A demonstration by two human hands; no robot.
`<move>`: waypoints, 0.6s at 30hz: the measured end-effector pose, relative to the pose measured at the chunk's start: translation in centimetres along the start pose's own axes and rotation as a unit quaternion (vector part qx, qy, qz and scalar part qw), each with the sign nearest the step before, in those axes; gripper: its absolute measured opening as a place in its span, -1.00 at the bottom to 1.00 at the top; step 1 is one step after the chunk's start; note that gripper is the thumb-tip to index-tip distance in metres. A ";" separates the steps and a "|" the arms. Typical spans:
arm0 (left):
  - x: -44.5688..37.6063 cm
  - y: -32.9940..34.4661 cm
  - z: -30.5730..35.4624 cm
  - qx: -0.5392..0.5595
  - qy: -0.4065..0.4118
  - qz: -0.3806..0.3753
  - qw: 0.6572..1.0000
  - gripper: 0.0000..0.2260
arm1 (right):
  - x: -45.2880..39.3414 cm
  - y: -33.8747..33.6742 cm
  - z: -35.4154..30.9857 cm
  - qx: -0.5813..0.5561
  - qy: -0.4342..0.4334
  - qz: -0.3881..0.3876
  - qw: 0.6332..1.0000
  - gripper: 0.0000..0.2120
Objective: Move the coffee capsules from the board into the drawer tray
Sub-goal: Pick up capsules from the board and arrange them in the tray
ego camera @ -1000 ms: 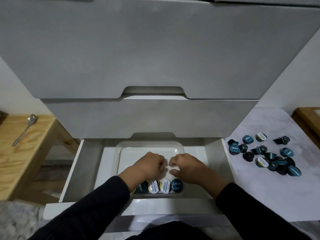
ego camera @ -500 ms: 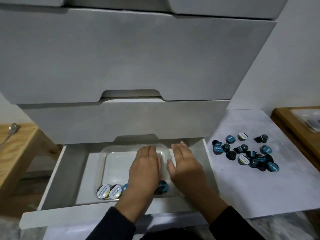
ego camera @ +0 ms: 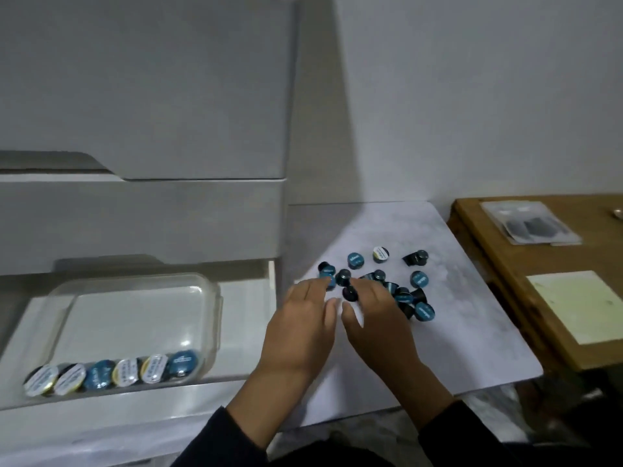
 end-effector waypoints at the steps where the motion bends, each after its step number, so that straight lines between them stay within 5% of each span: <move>1: 0.0 1.5 0.7 0.003 -0.005 -0.009 1.000 -0.67 | 0.2 0.0 1.9 0.003 0.005 -0.010 1.000 -0.69; 14: -1.7 13.6 -4.2 0.011 -0.187 -0.033 0.982 -0.75 | -0.1 6.3 12.9 -0.041 0.052 -0.193 0.979 -0.71; 18: -3.6 15.6 -3.9 0.027 -0.167 -0.022 0.985 -0.82 | -1.5 7.1 13.3 -0.024 0.020 -0.175 0.984 -0.72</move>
Point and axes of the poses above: each hand's wrist, its own x-axis away from the middle knuckle, its own y-axis out of the palm, z = x × y, the point moved 10 cm from there along -x, towards the middle knuckle, and after that the axes turned 4 degrees about z, right-handed, at the moved point
